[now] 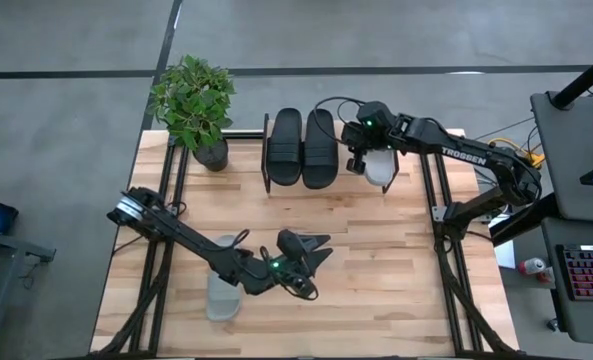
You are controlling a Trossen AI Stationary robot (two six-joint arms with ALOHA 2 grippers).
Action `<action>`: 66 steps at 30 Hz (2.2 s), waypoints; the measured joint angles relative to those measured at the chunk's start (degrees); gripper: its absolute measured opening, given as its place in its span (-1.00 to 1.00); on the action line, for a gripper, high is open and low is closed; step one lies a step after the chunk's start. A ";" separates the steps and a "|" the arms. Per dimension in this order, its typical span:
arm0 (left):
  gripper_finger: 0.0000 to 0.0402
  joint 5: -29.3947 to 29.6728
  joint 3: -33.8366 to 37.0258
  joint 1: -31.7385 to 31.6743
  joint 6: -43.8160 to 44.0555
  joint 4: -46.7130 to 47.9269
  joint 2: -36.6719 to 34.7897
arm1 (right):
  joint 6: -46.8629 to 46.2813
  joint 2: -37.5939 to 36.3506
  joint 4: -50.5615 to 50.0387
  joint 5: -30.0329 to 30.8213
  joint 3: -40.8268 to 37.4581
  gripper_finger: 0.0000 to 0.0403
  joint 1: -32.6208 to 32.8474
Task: Pick and place slides into the shelf
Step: Put the gray slide on the shelf
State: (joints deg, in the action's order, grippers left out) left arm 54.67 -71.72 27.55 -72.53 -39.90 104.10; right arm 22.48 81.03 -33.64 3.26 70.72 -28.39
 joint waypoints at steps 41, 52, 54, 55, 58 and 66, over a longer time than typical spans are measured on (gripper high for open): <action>0.31 6.29 27.84 1.87 9.11 2.28 -32.45 | -9.80 4.30 5.55 -6.71 4.13 -0.96 30.50; 0.31 12.39 31.37 5.54 9.14 6.82 -38.45 | -9.79 14.10 8.59 -9.29 6.56 -0.94 35.66; 0.31 13.11 31.68 6.16 9.20 8.13 -39.33 | -9.60 15.85 9.31 -9.68 8.07 -0.90 36.47; 0.31 13.85 31.81 6.46 9.22 8.37 -39.60 | -9.57 16.78 9.37 -9.74 8.78 -0.87 36.84; 0.31 16.83 32.01 7.21 9.21 9.30 -40.19 | -9.43 20.18 9.47 -9.82 11.25 -0.76 37.86; 0.31 19.35 32.02 10.29 8.02 9.42 -40.68 | -9.88 28.31 9.51 -15.07 18.50 -0.37 38.39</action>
State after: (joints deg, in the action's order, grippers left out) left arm 74.02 -39.70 37.84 -64.51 -30.49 63.42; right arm 12.60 109.34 -24.13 -11.81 89.22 10.00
